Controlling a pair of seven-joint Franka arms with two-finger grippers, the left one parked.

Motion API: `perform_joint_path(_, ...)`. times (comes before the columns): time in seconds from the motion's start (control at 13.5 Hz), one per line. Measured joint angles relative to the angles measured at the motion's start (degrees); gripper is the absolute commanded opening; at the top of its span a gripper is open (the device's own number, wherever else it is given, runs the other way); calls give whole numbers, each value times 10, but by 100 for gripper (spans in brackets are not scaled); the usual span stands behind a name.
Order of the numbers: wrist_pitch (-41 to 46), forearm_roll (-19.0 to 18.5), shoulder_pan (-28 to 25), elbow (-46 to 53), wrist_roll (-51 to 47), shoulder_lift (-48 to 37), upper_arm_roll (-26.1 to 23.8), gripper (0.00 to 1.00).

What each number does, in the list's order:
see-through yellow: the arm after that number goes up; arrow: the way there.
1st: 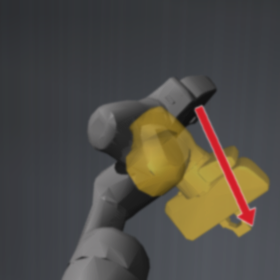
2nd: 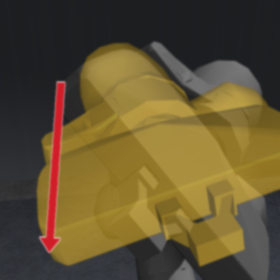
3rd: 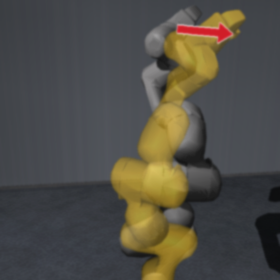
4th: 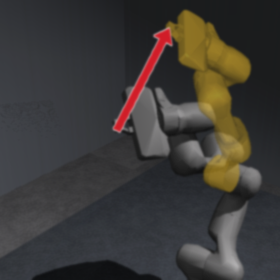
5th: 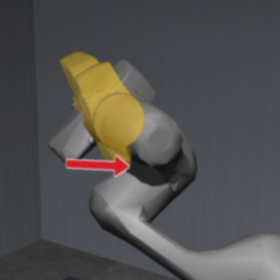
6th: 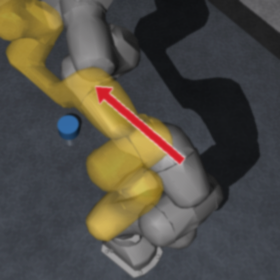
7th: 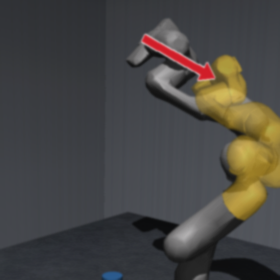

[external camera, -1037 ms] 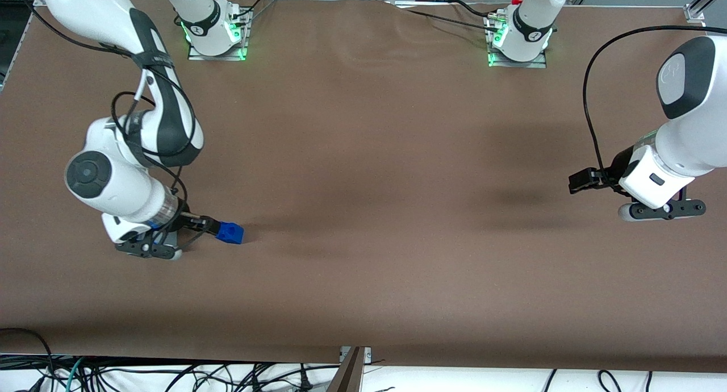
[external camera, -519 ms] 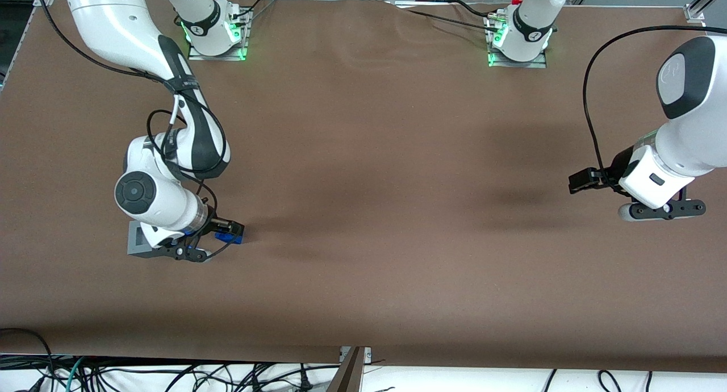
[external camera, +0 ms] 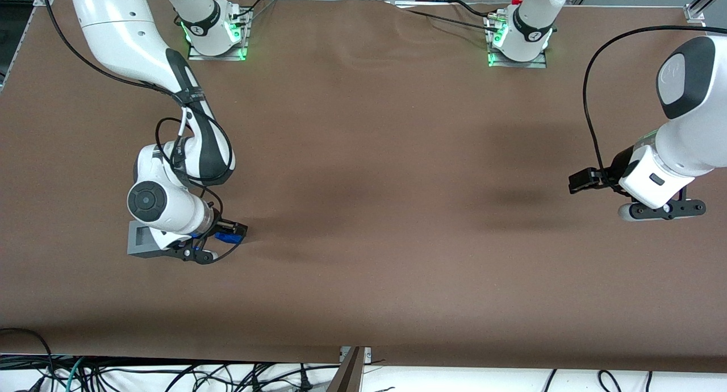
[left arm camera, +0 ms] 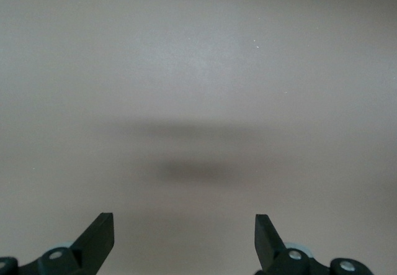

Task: Insert blue part into gray base with right arm
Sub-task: 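Lower the right gripper and close it on the blue part, then lift the blue part and carry it over the gray base's socket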

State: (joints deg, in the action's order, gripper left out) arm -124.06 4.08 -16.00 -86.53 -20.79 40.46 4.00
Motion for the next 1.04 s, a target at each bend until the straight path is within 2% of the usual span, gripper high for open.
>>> perform_joint_path(0.15,-3,0,1,0,0,5,1,98)
perform_joint_path(0.37,-6,0,2,0,0,9,2,49)
perform_joint_path(0.52,-8,0,2,0,1,9,2,30)
perform_joint_path(0.59,-9,0,2,0,1,9,2,26)
perform_joint_path(1.04,-4,-1,2,24,26,8,3,26)
